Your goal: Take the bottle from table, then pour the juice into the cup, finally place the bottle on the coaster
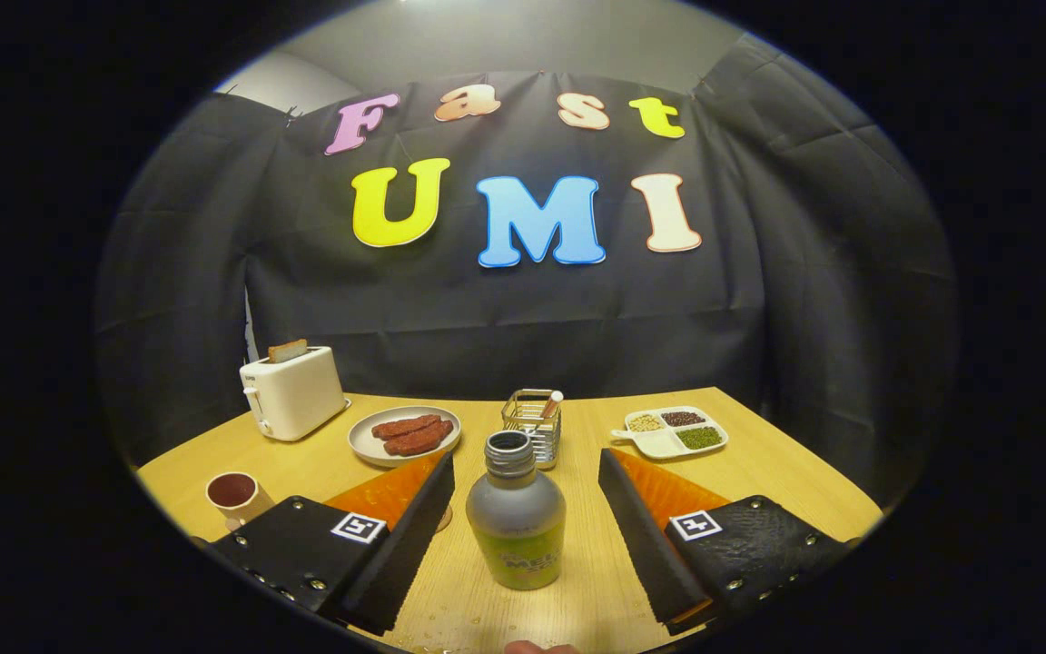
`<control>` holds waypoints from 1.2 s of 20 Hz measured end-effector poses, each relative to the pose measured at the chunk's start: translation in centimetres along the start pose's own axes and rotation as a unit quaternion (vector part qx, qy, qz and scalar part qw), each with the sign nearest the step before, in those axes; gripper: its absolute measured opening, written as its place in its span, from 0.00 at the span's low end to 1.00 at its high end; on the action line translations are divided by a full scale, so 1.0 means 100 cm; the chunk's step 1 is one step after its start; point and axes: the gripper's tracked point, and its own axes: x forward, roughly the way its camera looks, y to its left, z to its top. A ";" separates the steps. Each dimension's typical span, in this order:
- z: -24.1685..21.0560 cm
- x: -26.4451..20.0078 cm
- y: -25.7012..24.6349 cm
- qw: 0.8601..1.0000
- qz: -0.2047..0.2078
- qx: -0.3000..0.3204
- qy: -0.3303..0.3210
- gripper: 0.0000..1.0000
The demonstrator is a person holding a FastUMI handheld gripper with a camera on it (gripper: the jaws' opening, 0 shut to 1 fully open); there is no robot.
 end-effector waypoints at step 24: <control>0.001 0.026 0.023 0.984 -0.010 -0.166 0.065 0.80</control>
